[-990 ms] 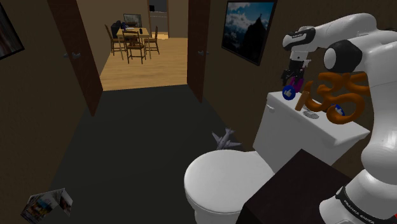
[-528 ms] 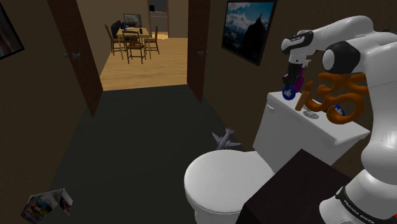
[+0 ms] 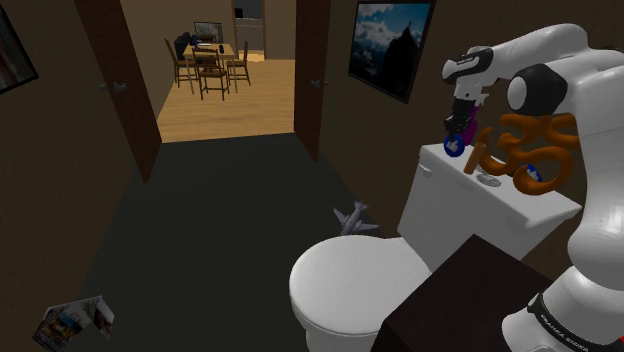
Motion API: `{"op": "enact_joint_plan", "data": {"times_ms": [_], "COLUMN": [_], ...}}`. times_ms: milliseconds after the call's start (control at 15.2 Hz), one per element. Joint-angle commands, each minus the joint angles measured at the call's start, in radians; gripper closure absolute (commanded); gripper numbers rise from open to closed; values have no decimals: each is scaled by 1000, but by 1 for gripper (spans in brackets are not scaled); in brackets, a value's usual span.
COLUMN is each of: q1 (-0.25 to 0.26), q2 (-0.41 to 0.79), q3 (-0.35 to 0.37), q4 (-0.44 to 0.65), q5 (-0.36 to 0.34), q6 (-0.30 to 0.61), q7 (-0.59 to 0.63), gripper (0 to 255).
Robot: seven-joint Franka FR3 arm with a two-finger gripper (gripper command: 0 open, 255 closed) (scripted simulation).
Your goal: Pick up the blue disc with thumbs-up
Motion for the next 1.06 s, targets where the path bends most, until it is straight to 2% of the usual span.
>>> {"op": "enact_joint_plan", "data": {"times_ms": [0, 858, 990], "q1": [-3, -28, -28], "q2": [-1, -8, -8], "q3": [-1, -5, -5], "q4": [19, 187, 189], "q5": [-1, -8, -8], "q6": [-19, -190, -192], "q7": [1, 11, 11], "gripper": [255, 255, 255]}}
